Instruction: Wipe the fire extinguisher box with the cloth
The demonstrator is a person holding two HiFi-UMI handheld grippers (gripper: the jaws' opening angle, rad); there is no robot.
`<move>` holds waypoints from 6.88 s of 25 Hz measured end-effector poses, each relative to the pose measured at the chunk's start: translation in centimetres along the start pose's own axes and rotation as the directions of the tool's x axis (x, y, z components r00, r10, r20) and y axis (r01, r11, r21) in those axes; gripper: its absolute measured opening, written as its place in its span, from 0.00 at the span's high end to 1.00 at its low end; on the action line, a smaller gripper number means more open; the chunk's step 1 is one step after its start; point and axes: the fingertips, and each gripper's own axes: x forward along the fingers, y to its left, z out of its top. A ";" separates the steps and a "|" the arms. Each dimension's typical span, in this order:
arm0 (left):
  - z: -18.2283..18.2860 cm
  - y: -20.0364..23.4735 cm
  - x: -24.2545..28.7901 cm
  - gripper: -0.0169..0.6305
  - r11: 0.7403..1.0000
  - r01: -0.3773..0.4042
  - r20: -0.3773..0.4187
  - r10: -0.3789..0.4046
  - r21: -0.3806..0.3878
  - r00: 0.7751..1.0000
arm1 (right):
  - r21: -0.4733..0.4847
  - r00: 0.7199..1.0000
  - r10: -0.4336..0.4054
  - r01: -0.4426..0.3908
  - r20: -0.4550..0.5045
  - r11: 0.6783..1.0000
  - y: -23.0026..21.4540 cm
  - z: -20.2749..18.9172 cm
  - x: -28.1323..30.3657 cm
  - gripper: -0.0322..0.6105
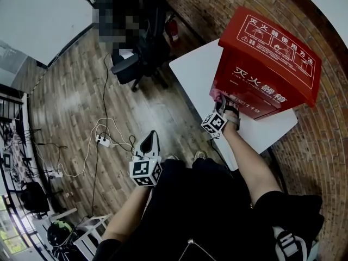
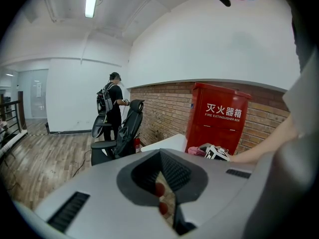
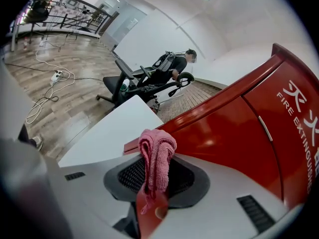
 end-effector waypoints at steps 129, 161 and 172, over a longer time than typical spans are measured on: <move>-1.2 -2.4 2.7 0.93 1.000 0.022 -0.024 -0.022 -0.016 0.999 | -0.011 0.965 0.109 -0.115 -0.237 0.993 1.8 -17.7 -2.0 0.78; -1.2 4.4 0.0 0.93 0.996 -0.043 -0.023 0.041 -0.080 0.999 | -0.070 0.961 0.130 -0.151 -0.246 0.986 3.1 -10.4 0.4 0.77; -1.5 7.8 -1.0 0.93 0.990 -0.081 -0.030 0.078 -0.117 0.996 | -0.079 0.961 0.135 -0.159 -0.242 0.984 3.3 -6.5 1.5 0.77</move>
